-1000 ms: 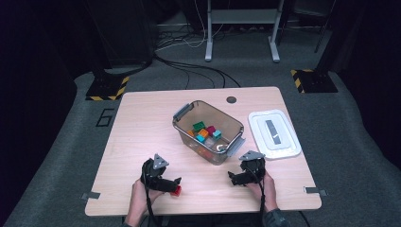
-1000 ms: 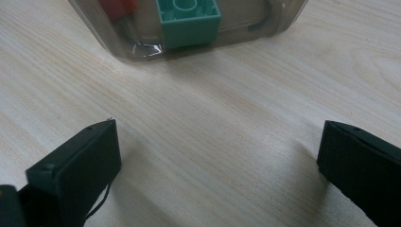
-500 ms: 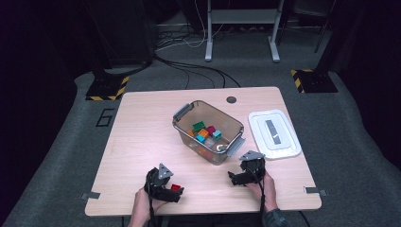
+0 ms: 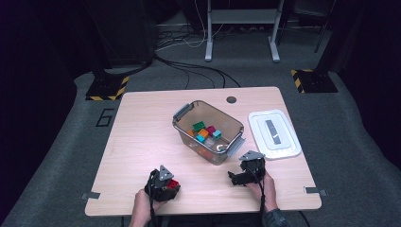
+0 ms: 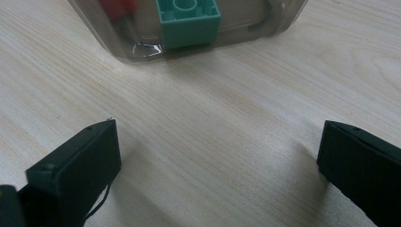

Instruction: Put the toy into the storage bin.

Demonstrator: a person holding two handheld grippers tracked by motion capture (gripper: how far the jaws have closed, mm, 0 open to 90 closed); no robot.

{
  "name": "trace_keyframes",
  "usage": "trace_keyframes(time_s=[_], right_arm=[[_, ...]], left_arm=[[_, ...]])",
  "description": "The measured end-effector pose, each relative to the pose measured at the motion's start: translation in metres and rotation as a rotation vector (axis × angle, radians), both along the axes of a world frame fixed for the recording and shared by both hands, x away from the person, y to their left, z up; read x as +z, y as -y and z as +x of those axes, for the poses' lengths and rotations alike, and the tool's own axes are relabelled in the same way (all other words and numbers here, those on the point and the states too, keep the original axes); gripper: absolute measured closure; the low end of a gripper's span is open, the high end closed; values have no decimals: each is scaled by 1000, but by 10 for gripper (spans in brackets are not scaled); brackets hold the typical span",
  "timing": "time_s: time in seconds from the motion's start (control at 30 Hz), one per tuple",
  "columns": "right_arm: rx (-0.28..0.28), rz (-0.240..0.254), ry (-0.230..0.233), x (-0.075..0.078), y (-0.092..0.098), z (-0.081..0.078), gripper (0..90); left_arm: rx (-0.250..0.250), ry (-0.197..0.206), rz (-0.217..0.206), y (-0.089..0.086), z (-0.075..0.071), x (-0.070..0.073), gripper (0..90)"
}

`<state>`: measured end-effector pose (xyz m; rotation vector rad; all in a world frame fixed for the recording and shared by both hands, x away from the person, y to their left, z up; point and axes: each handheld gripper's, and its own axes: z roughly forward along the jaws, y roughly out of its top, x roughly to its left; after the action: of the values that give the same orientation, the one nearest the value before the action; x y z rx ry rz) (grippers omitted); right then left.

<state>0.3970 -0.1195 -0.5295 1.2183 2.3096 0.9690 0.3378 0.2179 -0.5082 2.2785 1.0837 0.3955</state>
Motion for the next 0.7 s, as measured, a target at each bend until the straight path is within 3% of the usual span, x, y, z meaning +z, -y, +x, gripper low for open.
trace_keyframes(time_s=[0.03,0.33,0.7], right_arm=[[2,-1,0,0,0,0,0],[2,-1,0,0,0,0,0],[0,0,0,0,0,0,0]], left_arm=[[0,-1,-5,-1,2,0,581],[-12,13,-17,1,18,7,585],[-16,71,-26,2,36,38,585]])
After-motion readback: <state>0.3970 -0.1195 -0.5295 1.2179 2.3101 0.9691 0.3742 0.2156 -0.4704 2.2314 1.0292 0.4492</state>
